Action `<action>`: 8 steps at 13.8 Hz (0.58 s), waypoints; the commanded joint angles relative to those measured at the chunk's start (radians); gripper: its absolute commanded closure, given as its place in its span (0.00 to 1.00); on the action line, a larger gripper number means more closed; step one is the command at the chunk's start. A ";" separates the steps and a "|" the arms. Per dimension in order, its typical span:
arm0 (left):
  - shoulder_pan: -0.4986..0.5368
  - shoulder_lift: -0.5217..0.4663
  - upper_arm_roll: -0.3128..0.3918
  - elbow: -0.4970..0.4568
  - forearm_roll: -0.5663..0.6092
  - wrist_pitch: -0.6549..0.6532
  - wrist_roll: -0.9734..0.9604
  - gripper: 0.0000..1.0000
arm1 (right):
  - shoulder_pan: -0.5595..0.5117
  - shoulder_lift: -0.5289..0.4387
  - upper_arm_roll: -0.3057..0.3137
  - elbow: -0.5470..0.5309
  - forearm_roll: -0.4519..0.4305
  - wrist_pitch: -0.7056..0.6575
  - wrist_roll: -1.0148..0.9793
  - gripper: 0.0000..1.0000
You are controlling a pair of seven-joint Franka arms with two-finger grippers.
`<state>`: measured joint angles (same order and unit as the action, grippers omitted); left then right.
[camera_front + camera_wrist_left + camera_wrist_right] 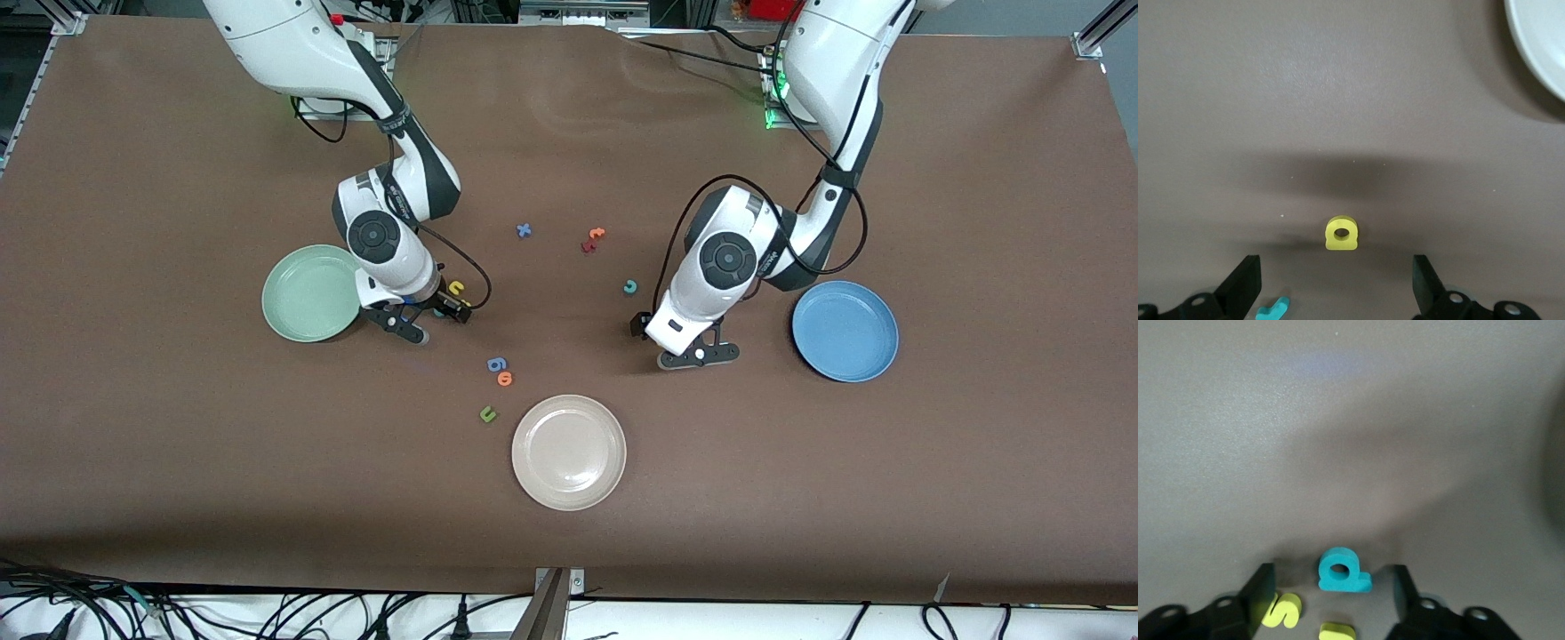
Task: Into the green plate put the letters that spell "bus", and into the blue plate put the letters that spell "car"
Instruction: 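Grasp the teal a with the right gripper while the left gripper grasps yellow letter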
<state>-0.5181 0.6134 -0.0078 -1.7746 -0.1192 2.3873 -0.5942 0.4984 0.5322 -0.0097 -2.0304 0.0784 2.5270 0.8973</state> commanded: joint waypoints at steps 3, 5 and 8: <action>-0.039 0.022 0.014 -0.048 0.027 0.110 -0.029 0.00 | -0.003 -0.018 0.004 -0.005 0.017 -0.021 -0.015 0.47; -0.039 0.032 0.014 -0.048 0.029 0.115 -0.029 0.00 | -0.003 -0.017 0.004 -0.005 0.017 -0.021 -0.017 0.47; -0.039 0.040 0.012 -0.048 0.056 0.115 -0.029 0.04 | -0.006 -0.014 -0.003 -0.005 0.017 -0.021 -0.038 0.49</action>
<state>-0.5449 0.6545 -0.0065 -1.8146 -0.1054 2.4856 -0.6027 0.4972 0.5311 -0.0110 -2.0305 0.0784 2.5221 0.8877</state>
